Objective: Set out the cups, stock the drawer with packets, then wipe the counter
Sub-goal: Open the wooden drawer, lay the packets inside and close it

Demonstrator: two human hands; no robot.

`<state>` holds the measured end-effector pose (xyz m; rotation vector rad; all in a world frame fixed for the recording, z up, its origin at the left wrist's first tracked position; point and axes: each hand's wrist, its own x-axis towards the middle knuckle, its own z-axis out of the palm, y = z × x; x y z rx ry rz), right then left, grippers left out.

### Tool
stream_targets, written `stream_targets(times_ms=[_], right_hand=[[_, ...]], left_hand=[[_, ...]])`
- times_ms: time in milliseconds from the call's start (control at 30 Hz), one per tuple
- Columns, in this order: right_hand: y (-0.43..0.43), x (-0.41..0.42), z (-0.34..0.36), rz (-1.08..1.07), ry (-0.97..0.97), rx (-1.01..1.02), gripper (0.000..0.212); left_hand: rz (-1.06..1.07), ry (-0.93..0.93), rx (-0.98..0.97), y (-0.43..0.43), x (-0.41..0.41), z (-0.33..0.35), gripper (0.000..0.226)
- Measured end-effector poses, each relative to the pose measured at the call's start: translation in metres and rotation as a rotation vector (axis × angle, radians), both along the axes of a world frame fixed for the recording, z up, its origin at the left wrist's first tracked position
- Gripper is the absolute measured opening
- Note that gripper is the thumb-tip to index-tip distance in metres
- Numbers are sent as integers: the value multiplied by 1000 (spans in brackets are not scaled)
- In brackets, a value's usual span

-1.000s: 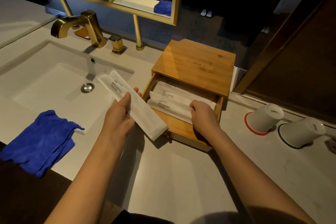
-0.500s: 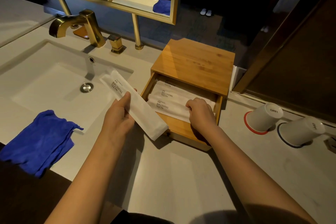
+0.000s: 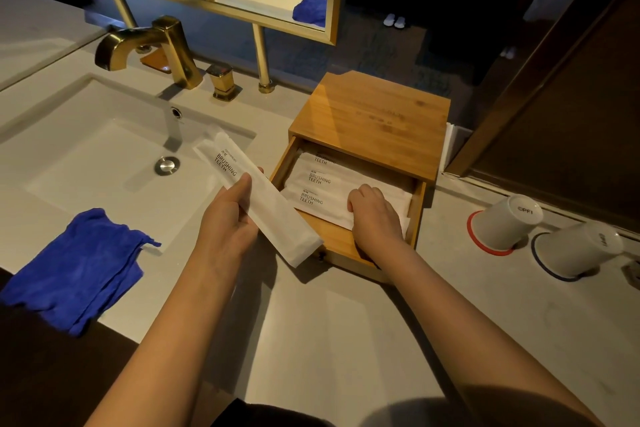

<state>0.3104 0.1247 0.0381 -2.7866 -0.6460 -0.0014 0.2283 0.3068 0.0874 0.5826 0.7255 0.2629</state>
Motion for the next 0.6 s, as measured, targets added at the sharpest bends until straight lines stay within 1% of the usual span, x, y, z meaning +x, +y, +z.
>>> stream_targets(times_ms=[67, 167, 200, 233, 267, 300, 367, 400, 433, 500, 600], right_hand=[[-1, 0, 0, -6, 31, 8, 27], [-3, 2, 6, -7, 118, -6, 18], [-4, 4, 11, -12, 149, 2, 16], [-3, 4, 16, -11, 177, 33, 19], [-2, 2, 22, -3, 214, 103, 24], [0, -1, 30, 13, 270, 216, 28], [9, -12, 48, 53, 456, 470, 28], [13, -18, 54, 73, 536, 534, 26], [18, -23, 60, 97, 568, 535, 23], [24, -28, 66, 106, 550, 523, 15], [24, -28, 72, 40, 519, 623, 5]], left_hand=[[-2, 4, 9, 0, 0, 0, 26], [-20, -4, 19, -4, 2, 1, 22], [-30, -5, 23, -7, 3, 2, 20], [-41, -3, 30, -9, 4, 4, 18], [-52, 0, 38, -12, 5, 5, 17], [-62, -2, 41, -15, 7, 7, 17], [-81, -24, 33, -20, 9, 9, 16], [-94, -33, 37, -23, 10, 10, 16], [-107, -38, 50, -25, 10, 11, 18], [-128, -47, 71, -29, 11, 13, 23], [-125, -61, 67, -29, 11, 16, 19]])
